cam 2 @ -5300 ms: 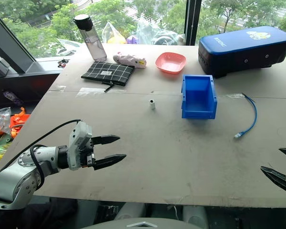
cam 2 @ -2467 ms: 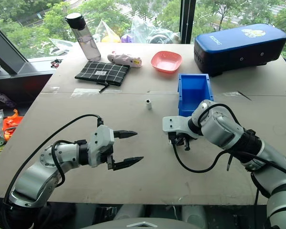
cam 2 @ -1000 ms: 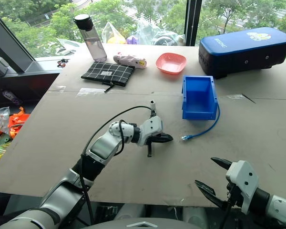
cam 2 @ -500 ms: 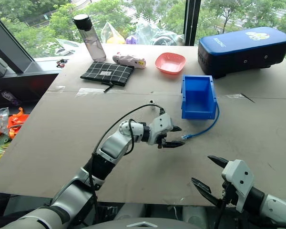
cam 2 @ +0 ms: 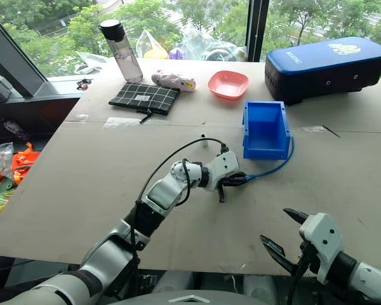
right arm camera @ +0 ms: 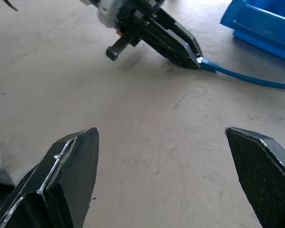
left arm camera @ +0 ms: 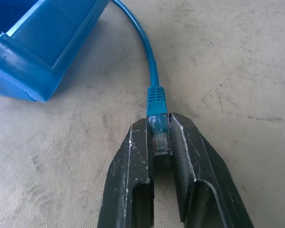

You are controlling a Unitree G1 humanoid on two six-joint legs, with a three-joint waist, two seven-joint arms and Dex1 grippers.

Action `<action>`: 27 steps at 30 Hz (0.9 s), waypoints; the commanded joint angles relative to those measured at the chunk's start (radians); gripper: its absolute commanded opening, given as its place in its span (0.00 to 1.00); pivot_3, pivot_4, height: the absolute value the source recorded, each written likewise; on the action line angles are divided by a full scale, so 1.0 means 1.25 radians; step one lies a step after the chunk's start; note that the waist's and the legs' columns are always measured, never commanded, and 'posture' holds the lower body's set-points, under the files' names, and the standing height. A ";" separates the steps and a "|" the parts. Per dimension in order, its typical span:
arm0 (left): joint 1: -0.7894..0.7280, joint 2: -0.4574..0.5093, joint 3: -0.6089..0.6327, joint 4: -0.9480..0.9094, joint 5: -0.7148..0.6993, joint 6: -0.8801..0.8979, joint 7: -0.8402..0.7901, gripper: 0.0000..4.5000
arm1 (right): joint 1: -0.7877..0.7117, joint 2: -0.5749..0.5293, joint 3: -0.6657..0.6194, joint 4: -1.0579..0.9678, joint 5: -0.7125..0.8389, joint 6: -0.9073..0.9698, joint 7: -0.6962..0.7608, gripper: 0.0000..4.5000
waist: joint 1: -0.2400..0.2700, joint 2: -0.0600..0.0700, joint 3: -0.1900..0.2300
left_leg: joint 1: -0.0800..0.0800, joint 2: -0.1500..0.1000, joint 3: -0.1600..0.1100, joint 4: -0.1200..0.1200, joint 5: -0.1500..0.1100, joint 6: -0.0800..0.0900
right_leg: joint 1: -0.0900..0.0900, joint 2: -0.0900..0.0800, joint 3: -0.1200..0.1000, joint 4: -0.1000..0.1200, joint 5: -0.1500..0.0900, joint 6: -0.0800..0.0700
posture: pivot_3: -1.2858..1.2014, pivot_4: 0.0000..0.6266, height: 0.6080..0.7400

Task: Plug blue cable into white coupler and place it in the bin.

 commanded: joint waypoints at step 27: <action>-0.050 0.030 0.388 -0.305 -0.771 0.836 -0.048 0.00 | -0.256 0.222 0.114 0.010 0.834 0.103 -0.395 0.67 | -0.020 0.003 0.001 | 0.000 0.001 -0.002 -0.001 0.000 0.000 | -0.002 0.002 0.000 0.001 0.000 -0.001 | 0.52 0.24 0.97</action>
